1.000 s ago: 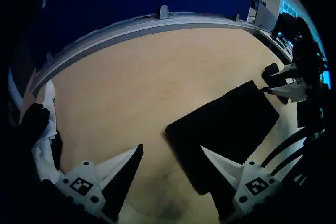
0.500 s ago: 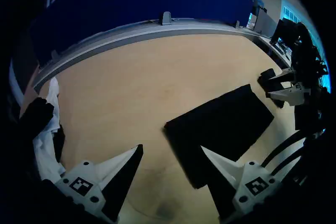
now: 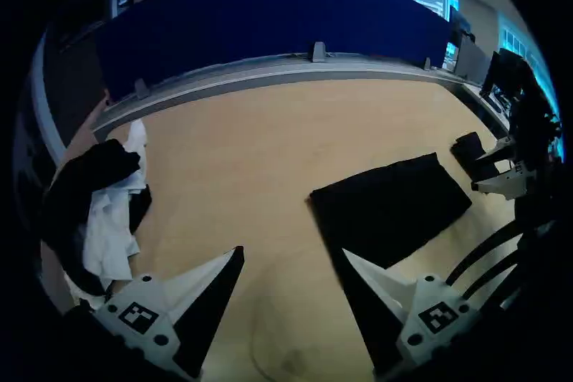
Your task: Fold towel
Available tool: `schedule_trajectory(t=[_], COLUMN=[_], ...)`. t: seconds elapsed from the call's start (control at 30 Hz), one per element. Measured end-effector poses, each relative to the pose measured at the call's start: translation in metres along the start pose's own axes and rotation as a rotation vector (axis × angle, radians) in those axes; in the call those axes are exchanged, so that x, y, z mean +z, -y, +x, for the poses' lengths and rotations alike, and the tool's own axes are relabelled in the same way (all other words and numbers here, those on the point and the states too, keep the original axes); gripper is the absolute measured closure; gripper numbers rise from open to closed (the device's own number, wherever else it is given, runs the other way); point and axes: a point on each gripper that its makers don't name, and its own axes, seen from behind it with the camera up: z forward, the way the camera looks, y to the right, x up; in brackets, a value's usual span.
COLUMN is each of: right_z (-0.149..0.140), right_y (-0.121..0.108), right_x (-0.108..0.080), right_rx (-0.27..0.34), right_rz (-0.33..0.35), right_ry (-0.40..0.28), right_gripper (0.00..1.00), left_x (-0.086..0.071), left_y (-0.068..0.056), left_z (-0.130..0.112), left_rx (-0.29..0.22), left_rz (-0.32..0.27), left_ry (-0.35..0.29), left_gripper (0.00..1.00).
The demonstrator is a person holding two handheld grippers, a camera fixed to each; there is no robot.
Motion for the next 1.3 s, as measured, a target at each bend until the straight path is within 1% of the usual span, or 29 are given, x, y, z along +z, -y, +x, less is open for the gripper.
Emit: schedule_trajectory(t=[0.07, 0.17, 0.4, 0.5, 0.67, 0.93, 1.07, 1.2, 1.3], right_z=[-0.004, -0.007, -0.013, -0.017, -0.028, -0.045, -0.050, -0.053, -0.057], right_y=[0.002, 0.004, 0.007, 0.008, 0.012, 0.018, 0.021, 0.021, 0.019], right_x=[-0.004, -0.007, -0.012, -0.012, -0.011, -0.001, 0.003, 0.005, 0.008], right_rx=[-0.013, -0.027, -0.056, -0.072, -0.110, -0.169, -0.179, -0.189, -0.196], right_rz=[0.004, 0.015, 0.034, 0.042, 0.069, 0.104, 0.115, 0.120, 0.113], right_ry=[0.002, 0.006, 0.020, 0.029, 0.055, 0.093, 0.109, 0.121, 0.130], right_gripper=[0.00, 0.00, 0.00, 0.00, 0.00, 0.01, 0.06, 0.23, 0.31], left_x=[-0.010, -0.022, -0.040, -0.046, -0.058, -0.077, -0.085, -0.089, -0.091], left_y=[0.004, 0.008, 0.020, 0.024, 0.029, 0.040, 0.043, 0.044, 0.045], left_z=[-0.005, -0.013, -0.020, -0.021, -0.028, -0.046, -0.055, -0.061, -0.063], left_rx=[-0.023, -0.057, -0.111, -0.124, -0.129, -0.143, -0.159, -0.170, -0.173], left_rz=[0.026, 0.049, 0.092, 0.103, 0.125, 0.162, 0.173, 0.176, 0.177], left_ry=[-0.012, -0.023, -0.048, -0.055, -0.061, -0.057, -0.052, -0.046, -0.045], left_gripper=[0.09, 0.09, 0.09, 0.09, 0.09, 0.09, 0.09, 0.09, 0.09])
